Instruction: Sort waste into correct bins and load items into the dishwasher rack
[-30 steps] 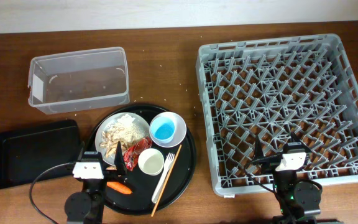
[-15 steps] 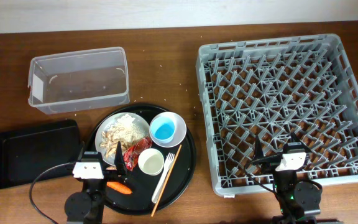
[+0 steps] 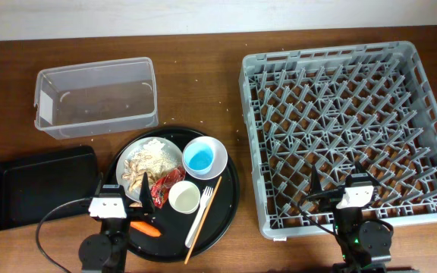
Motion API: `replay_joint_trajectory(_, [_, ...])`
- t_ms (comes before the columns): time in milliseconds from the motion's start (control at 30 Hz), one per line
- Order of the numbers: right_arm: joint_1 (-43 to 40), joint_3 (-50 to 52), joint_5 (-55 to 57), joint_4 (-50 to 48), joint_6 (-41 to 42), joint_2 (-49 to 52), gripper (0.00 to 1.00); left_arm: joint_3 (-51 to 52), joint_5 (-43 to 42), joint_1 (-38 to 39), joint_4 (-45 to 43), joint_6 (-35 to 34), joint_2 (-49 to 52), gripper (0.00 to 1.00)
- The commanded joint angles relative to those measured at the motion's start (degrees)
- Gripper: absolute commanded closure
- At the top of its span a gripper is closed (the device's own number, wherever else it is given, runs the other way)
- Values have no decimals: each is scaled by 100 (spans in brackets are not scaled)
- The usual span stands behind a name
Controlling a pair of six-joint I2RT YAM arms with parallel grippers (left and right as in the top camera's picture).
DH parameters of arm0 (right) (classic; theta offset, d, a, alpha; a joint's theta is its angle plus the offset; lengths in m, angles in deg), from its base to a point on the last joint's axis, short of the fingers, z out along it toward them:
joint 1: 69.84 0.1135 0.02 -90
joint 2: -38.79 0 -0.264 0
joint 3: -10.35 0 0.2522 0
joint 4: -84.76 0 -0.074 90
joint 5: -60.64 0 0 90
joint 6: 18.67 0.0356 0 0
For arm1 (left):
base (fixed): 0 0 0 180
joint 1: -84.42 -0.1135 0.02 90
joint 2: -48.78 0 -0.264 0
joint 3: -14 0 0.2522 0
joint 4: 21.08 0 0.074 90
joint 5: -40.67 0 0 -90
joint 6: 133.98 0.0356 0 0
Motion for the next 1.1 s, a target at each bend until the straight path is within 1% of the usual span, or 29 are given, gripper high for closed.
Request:
replay_joint_trajectory(0, [-44, 28, 133, 37, 4, -17, 2, 33, 20, -37, 0, 111, -22, 1])
replay_joint_trajectory(333, [-39, 28, -131, 20, 63, -17, 2, 33, 42, -37, -20, 72, -22, 1])
replay_joint_trajectory(433, [-39, -90, -129, 76, 610, -17, 2, -33, 37, -37, -24, 44, -22, 1])
replay_joint_trajectory(500, [-39, -365, -133, 345, 949, 7, 2, -245, 17, -37, -15, 44, -7, 1])
replay_joint_trajectory(567, [-39, -938, -221, 1003, 955, 247, 2, -605, 15, -37, 271, 42, 203, 1])
replay_joint_trajectory(633, [-39, -1510, -236, 1475, 955, 691, 2, -1038, 17, -37, 614, 42, 586, 1])
replay_joint_trajectory(700, [-39, -2188, -264, 1978, 955, 1331, 2, -1443, 17, -37, 769, 42, 1067, 1])
replay_joint_trajectory(767, [-39, -2981, -284, 2605, 955, 2061, 2, -2081, -9, -37, 999, 44, 1858, 0])
replay_joint_trajectory(800, [-39, -3521, -330, 3095, 953, 2494, 2, -2441, -122, -37, 1276, 44, 2236, 1])
replay_joint_trajectory(867, [-39, -4266, -442, 3825, 953, 3134, 2, -3097, -334, -37, 1847, 42, 2874, 1])
replay_joint_trajectory(933, [-39, -5130, -452, 4688, 953, 3880, 2, -3834, -374, -37, 2638, 42, 3493, 1])
replay_joint_trajectory(967, [-39, -5377, -452, 4937, 955, 4116, 2, -4083, -374, -37, 2966, 42, 3661, 1])
replay_joint_trajectory(1000, [-39, -5737, -507, 5331, 955, 4483, 2, -4483, -374, -37, 3547, 42, 3934, 1])
replay_joint_trajectory(1067, [-39, -5890, -710, 5541, 955, 4736, 2, -4765, -417, -37, 4044, 44, 4157, 1])
